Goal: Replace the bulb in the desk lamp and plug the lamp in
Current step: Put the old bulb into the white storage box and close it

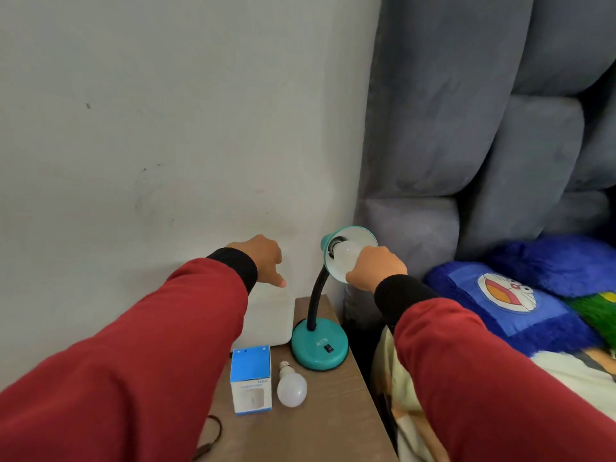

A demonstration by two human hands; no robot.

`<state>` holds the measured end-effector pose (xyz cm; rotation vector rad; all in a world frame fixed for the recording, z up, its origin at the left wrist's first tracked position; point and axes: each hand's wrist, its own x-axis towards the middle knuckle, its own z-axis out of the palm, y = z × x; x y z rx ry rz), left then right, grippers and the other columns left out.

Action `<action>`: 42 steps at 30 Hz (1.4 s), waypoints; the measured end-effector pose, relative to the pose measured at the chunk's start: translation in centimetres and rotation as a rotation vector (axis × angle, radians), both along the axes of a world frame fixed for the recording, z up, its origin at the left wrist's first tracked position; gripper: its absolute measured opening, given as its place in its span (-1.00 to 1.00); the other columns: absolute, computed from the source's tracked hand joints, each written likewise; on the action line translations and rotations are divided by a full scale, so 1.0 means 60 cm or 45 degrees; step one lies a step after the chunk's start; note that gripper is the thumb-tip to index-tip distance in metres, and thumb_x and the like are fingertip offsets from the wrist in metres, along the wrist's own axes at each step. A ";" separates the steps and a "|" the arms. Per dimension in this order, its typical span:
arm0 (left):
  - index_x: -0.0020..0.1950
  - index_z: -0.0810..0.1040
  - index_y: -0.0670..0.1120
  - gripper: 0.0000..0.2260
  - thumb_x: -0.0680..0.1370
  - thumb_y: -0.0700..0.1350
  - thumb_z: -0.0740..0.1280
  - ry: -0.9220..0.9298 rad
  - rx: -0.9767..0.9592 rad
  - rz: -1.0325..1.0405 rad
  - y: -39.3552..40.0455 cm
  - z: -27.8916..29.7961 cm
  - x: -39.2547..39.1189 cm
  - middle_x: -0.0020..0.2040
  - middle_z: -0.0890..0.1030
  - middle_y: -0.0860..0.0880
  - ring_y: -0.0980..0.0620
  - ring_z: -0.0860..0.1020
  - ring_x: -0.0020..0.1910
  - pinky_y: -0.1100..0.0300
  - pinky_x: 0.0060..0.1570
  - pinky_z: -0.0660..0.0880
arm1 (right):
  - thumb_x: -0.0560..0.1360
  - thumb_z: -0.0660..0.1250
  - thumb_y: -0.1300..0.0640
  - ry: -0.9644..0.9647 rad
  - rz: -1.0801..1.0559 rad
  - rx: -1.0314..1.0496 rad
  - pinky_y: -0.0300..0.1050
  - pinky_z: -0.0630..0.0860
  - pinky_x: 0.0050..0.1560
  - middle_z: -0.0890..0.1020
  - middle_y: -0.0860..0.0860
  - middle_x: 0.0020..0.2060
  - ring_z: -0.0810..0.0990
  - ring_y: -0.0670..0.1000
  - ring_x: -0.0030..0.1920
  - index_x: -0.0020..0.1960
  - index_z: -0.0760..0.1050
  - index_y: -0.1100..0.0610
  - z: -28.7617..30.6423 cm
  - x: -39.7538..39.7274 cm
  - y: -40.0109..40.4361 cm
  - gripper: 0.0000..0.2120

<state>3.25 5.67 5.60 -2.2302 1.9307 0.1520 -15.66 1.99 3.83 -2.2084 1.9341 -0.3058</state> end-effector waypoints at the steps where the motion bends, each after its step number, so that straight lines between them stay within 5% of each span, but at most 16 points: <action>1: 0.45 0.34 -0.03 -0.40 0.49 0.19 0.34 -0.015 0.009 0.020 0.013 0.005 0.006 0.39 0.42 -0.02 -0.06 0.43 0.34 -0.01 0.32 0.39 | 0.52 0.25 0.10 0.049 0.024 -0.007 -0.02 0.49 0.19 0.53 0.17 0.25 0.54 0.19 0.24 0.35 0.41 0.18 0.007 -0.001 0.010 -0.59; 6: 0.44 0.35 -0.01 -0.41 0.48 0.20 0.33 -0.031 0.008 0.105 0.085 0.028 0.045 0.37 0.45 0.02 -0.03 0.44 0.33 -0.01 0.31 0.40 | 0.48 0.26 0.10 0.165 0.198 0.000 0.00 0.52 0.17 0.57 0.10 0.23 0.56 0.15 0.20 0.36 0.40 0.08 0.030 0.017 0.046 -0.56; 11: 0.43 0.36 0.00 -0.41 0.47 0.21 0.34 -0.034 -0.002 0.205 0.154 0.042 0.091 0.36 0.45 0.01 -0.05 0.43 0.34 -0.05 0.34 0.36 | 0.50 0.30 0.11 0.186 0.239 0.023 -0.09 0.49 0.14 0.57 0.13 0.20 0.54 0.13 0.21 0.29 0.46 0.24 0.054 0.053 0.095 -0.60; 19: 0.45 0.34 -0.01 -0.38 0.46 0.23 0.33 -0.023 -0.028 0.304 0.208 0.003 0.169 0.38 0.43 -0.03 -0.08 0.41 0.35 -0.05 0.31 0.38 | 0.48 0.29 0.04 0.253 0.344 0.078 -0.15 0.40 -0.18 0.61 0.14 0.12 0.54 0.11 -0.02 0.12 0.54 0.22 0.011 0.129 0.111 -0.68; 27: 0.52 0.22 -0.07 -0.35 0.52 0.20 0.26 0.165 0.008 0.448 0.155 -0.112 0.241 0.46 0.34 -0.08 -0.09 0.34 0.42 0.02 0.36 0.33 | 0.51 0.29 0.00 0.180 0.334 0.210 -0.06 0.42 0.26 0.47 0.16 0.34 0.45 0.16 0.34 0.41 0.34 0.18 -0.095 0.195 0.046 -0.47; 33: 0.50 0.22 -0.12 -0.35 0.54 0.23 0.21 0.371 -0.046 0.460 0.081 -0.170 0.278 0.39 0.42 -0.14 -0.15 0.42 0.33 0.03 0.30 0.38 | 0.52 0.20 -0.19 0.077 0.286 0.222 0.03 0.38 0.32 0.42 0.21 0.37 0.42 0.22 0.35 0.49 0.21 0.08 -0.156 0.238 -0.039 -0.37; 38: 0.51 0.12 -0.17 -0.26 0.52 0.27 0.20 0.435 -0.008 0.436 0.044 -0.199 0.295 0.40 0.39 -0.18 -0.17 0.42 0.32 0.01 0.29 0.39 | 0.55 0.13 -0.20 0.109 0.290 0.250 -0.01 0.39 0.27 0.43 0.19 0.37 0.42 0.22 0.34 0.44 0.29 0.17 -0.187 0.258 -0.087 -0.40; 42: 0.43 0.28 -0.21 -0.25 0.44 0.29 0.30 0.452 0.008 0.430 0.028 -0.194 0.307 0.30 0.48 -0.16 -0.14 0.46 0.25 0.12 0.13 0.40 | 0.54 0.18 -0.20 0.096 0.294 0.210 -0.05 0.41 0.18 0.49 0.19 0.31 0.46 0.20 0.30 0.37 0.37 0.23 -0.190 0.261 -0.110 -0.40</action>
